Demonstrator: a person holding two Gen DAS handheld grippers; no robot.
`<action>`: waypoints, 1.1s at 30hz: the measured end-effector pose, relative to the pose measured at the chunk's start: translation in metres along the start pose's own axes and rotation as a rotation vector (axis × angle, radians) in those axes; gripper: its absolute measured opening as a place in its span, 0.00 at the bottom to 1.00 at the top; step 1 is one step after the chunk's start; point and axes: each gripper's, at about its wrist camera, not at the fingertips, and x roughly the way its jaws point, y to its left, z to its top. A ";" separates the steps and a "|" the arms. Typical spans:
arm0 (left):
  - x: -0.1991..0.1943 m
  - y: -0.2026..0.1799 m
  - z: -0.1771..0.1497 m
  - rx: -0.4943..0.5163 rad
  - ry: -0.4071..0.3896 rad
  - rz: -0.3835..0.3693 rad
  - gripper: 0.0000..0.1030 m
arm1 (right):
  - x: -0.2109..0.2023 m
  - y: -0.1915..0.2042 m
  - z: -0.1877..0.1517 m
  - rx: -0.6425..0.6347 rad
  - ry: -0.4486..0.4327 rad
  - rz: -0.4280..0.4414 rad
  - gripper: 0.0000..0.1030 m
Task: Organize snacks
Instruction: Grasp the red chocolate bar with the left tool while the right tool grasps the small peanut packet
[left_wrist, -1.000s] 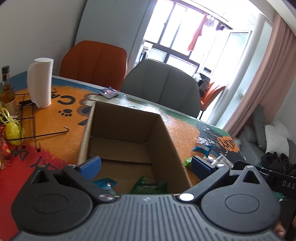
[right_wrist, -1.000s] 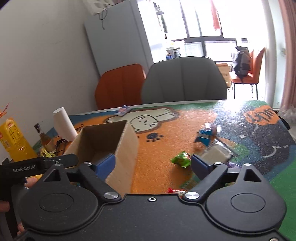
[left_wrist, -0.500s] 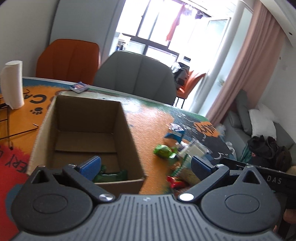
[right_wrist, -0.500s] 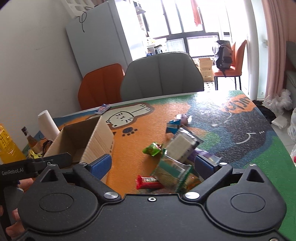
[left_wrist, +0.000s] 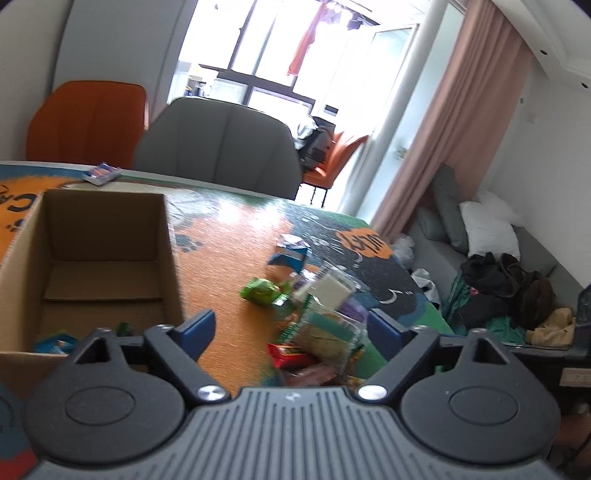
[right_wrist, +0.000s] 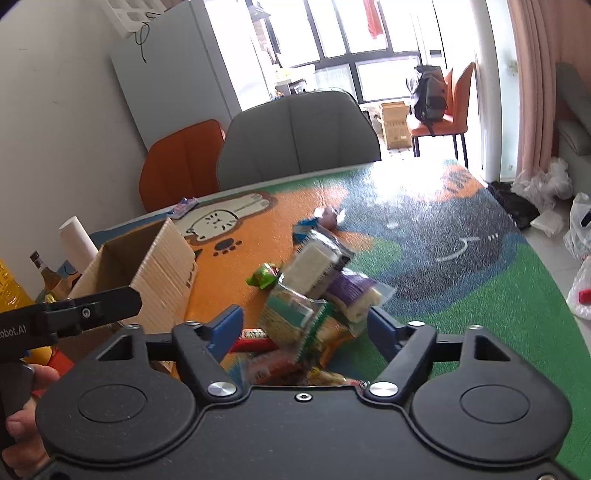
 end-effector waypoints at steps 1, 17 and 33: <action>0.003 -0.002 -0.001 0.004 0.008 -0.007 0.78 | 0.002 -0.002 -0.001 0.002 0.006 0.001 0.65; 0.061 -0.015 -0.020 0.023 0.116 0.005 0.46 | 0.039 -0.027 -0.021 0.022 0.110 0.038 0.40; 0.100 -0.005 -0.030 0.023 0.159 0.111 0.46 | 0.051 -0.036 -0.033 0.002 0.157 0.040 0.33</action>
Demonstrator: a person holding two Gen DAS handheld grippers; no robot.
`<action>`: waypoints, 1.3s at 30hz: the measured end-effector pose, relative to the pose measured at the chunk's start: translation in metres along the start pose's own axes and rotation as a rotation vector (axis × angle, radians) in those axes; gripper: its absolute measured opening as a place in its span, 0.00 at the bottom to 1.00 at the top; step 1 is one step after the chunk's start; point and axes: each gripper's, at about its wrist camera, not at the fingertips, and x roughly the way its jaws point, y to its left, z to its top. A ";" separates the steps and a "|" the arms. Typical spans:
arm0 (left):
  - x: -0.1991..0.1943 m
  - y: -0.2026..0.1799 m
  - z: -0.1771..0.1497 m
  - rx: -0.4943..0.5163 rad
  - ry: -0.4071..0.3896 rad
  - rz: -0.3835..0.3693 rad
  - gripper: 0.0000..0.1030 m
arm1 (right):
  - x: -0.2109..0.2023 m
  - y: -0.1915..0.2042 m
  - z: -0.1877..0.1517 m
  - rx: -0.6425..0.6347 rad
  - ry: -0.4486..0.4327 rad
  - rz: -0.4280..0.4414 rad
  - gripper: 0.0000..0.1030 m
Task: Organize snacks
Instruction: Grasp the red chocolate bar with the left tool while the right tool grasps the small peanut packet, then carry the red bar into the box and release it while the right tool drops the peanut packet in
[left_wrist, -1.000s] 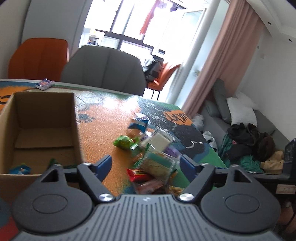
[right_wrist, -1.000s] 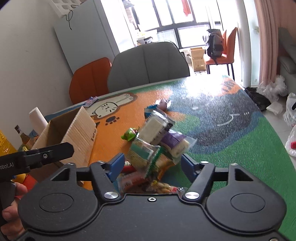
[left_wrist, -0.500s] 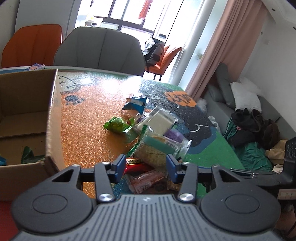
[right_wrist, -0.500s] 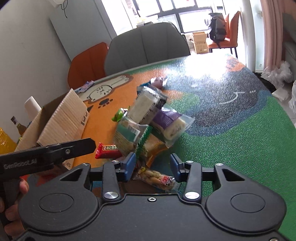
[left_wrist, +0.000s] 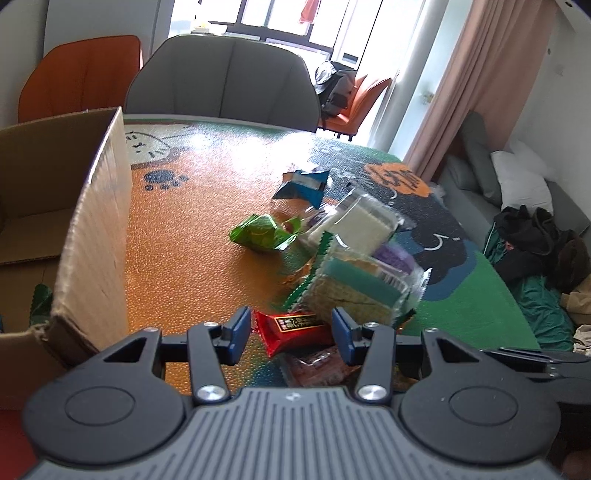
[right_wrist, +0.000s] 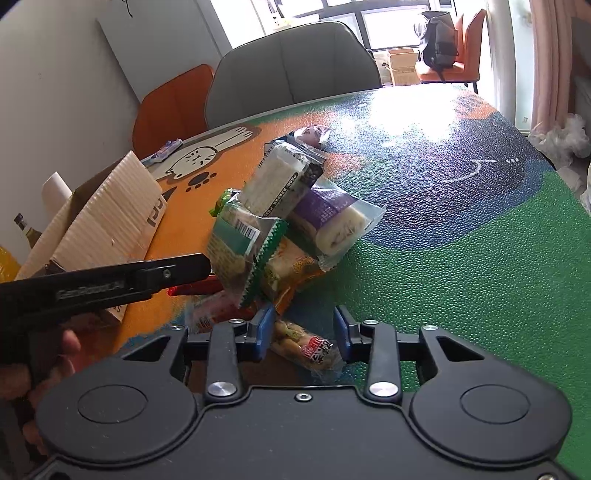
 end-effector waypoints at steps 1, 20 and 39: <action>0.001 0.001 0.000 -0.004 0.002 0.001 0.46 | -0.001 0.000 0.000 -0.002 0.001 0.000 0.33; 0.014 0.003 -0.007 -0.034 -0.002 -0.044 0.31 | -0.003 0.018 -0.007 -0.109 0.052 -0.040 0.16; -0.052 -0.001 0.008 -0.020 -0.123 -0.079 0.11 | -0.031 0.040 0.010 -0.129 -0.071 0.025 0.15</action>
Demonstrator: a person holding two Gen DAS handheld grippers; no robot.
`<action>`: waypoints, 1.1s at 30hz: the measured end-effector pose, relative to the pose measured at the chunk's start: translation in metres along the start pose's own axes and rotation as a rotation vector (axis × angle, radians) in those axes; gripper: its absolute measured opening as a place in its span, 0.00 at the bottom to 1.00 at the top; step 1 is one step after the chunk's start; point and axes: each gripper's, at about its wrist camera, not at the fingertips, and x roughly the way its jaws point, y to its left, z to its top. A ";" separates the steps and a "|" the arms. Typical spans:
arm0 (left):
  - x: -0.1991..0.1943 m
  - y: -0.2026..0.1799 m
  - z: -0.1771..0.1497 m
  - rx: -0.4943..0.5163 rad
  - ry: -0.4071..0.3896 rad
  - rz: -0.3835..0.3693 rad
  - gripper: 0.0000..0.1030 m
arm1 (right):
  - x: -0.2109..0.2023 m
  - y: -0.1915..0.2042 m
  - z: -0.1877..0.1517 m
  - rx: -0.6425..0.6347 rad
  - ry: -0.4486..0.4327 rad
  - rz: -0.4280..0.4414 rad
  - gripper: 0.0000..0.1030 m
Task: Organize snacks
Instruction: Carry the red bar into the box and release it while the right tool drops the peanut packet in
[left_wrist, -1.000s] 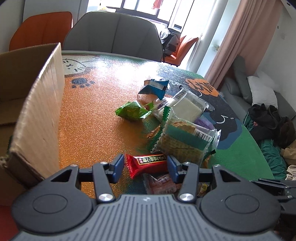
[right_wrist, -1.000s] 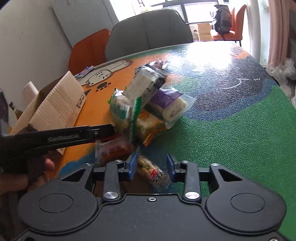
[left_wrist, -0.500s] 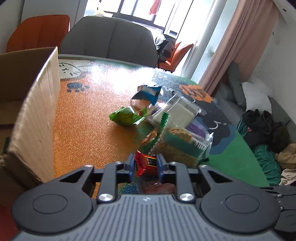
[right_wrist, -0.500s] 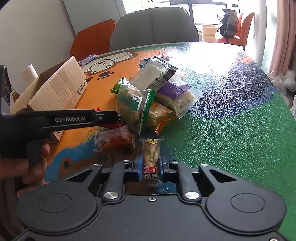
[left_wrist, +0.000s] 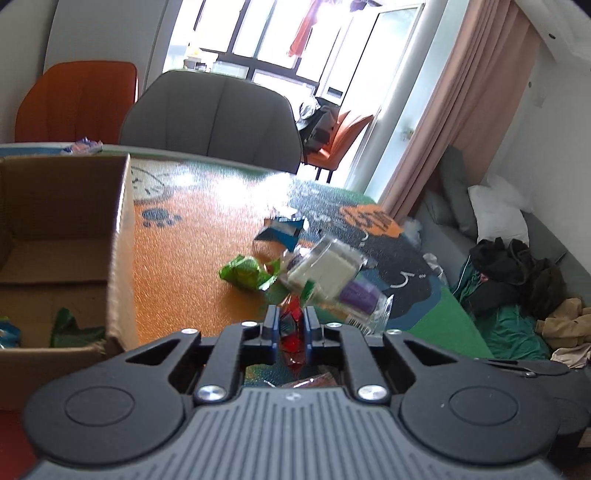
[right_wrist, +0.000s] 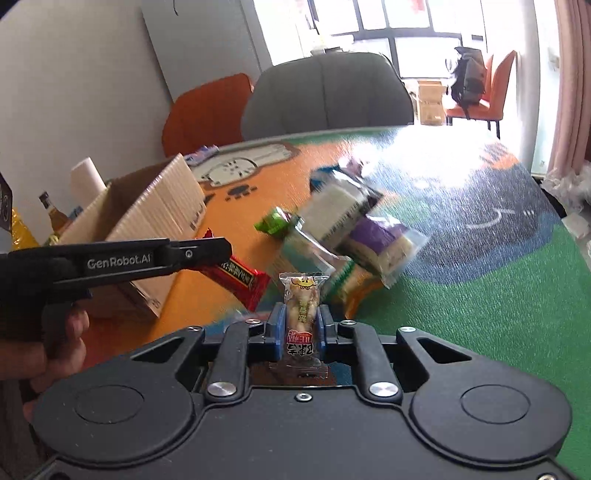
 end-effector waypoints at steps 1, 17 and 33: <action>-0.003 0.000 0.002 0.004 -0.009 0.002 0.11 | -0.001 0.002 0.002 -0.001 -0.007 0.003 0.15; -0.045 0.009 0.024 0.021 -0.108 0.022 0.11 | -0.005 0.030 0.032 -0.024 -0.085 0.051 0.15; -0.076 0.041 0.040 -0.005 -0.181 0.107 0.12 | 0.006 0.069 0.053 -0.067 -0.111 0.095 0.15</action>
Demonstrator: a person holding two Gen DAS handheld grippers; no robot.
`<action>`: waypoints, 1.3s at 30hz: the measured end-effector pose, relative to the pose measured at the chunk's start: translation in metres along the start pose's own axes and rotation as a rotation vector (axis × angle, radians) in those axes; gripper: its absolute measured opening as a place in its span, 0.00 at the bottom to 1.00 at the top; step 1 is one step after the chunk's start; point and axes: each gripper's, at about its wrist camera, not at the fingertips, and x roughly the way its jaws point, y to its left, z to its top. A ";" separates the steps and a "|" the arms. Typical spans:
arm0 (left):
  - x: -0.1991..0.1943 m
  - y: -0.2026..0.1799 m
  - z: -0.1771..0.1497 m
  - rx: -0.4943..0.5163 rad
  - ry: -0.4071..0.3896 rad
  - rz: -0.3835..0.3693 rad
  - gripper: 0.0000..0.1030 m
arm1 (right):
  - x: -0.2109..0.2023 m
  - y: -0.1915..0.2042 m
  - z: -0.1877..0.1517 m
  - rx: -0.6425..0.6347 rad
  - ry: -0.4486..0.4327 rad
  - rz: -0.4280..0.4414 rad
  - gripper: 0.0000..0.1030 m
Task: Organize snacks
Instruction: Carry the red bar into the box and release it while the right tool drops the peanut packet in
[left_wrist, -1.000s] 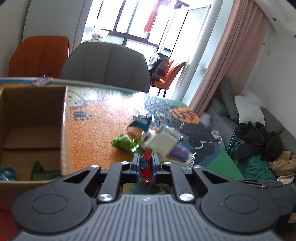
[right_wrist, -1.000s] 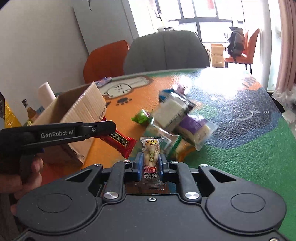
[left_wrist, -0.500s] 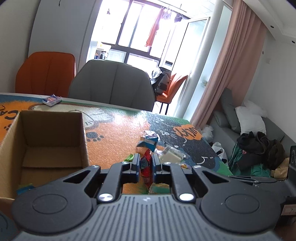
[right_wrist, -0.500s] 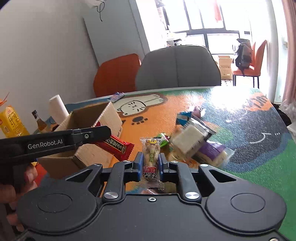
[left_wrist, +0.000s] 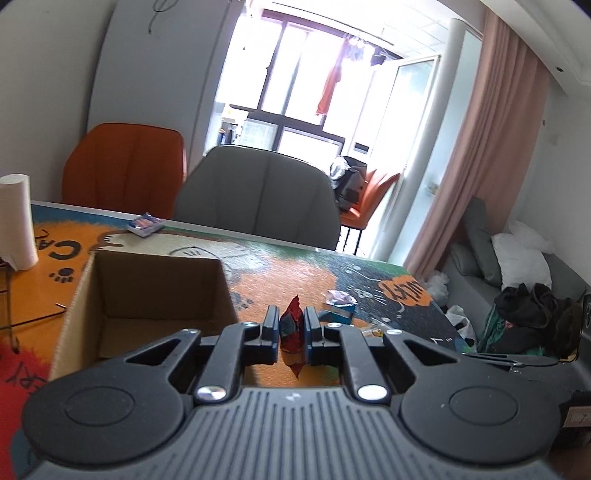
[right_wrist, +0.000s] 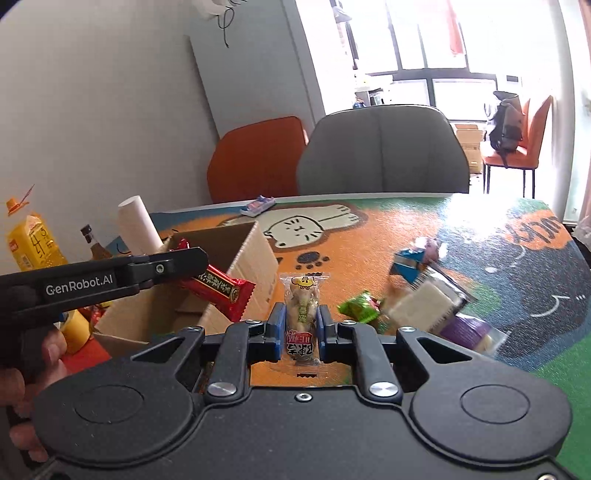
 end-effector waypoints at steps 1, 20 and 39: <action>-0.001 0.002 0.001 -0.003 -0.002 0.007 0.12 | 0.002 0.002 0.001 -0.004 -0.001 0.004 0.15; -0.009 0.074 0.007 -0.099 0.010 0.114 0.13 | 0.032 0.057 0.019 -0.073 0.015 0.064 0.15; -0.024 0.095 0.002 -0.148 0.037 0.162 0.73 | 0.047 0.079 0.029 -0.050 0.015 0.111 0.27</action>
